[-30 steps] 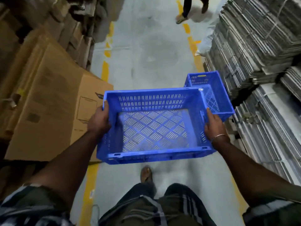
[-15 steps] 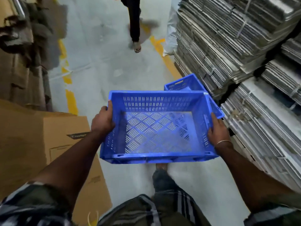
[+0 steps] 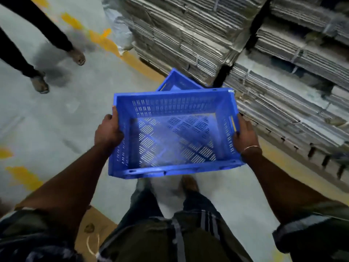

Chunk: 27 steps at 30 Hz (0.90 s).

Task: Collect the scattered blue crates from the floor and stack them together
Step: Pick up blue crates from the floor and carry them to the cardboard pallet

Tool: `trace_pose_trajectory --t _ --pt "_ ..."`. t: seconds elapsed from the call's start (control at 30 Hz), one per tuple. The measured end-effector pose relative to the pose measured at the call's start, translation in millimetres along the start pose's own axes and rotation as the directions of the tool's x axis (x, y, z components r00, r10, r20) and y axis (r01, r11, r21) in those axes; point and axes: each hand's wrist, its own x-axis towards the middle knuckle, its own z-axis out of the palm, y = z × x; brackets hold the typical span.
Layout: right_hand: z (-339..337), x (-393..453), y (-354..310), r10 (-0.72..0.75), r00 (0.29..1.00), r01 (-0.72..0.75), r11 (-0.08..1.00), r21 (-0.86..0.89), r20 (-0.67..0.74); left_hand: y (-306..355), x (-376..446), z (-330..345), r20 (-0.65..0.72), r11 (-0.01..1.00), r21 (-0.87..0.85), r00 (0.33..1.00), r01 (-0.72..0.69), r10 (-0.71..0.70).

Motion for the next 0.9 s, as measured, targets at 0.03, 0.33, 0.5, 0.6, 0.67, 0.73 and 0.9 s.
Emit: trace_pose_trajectory --t 0.03,0.33,0.5,0.6,0.67,0.73,0.9 --pt "4 -5 0 0.036 0.999 -0.036 0.999 0.003 -0.018 1 17 -2 0.011 0.999 0.004 0.999 -0.036 0.036" --pt "37 -48 -32 0.358 0.923 -0.344 0.932 0.116 -0.138 26 150 -29 0.122 0.954 0.012 0.947 -0.300 0.297" --pt "57 -31 -33 0.479 0.866 -0.450 0.873 0.189 -0.148 65 215 -32 0.146 0.909 0.004 0.900 -0.416 0.411" --pt "74 1 -26 0.506 0.854 -0.468 0.847 0.252 -0.117 86 254 -21 0.130 0.927 -0.031 0.918 -0.375 0.376" --pt "87 24 -22 0.535 0.835 -0.482 0.823 0.301 -0.128 100 278 -12 0.141 0.940 -0.099 0.931 -0.326 0.338" --pt "100 43 -19 0.573 0.808 -0.500 0.792 0.350 -0.141 110 304 -2 0.181 0.951 -0.147 0.938 -0.270 0.295" --pt "133 85 -6 0.624 0.764 -0.544 0.760 0.356 -0.164 126 363 38 0.226 0.953 -0.218 0.939 -0.211 0.260"
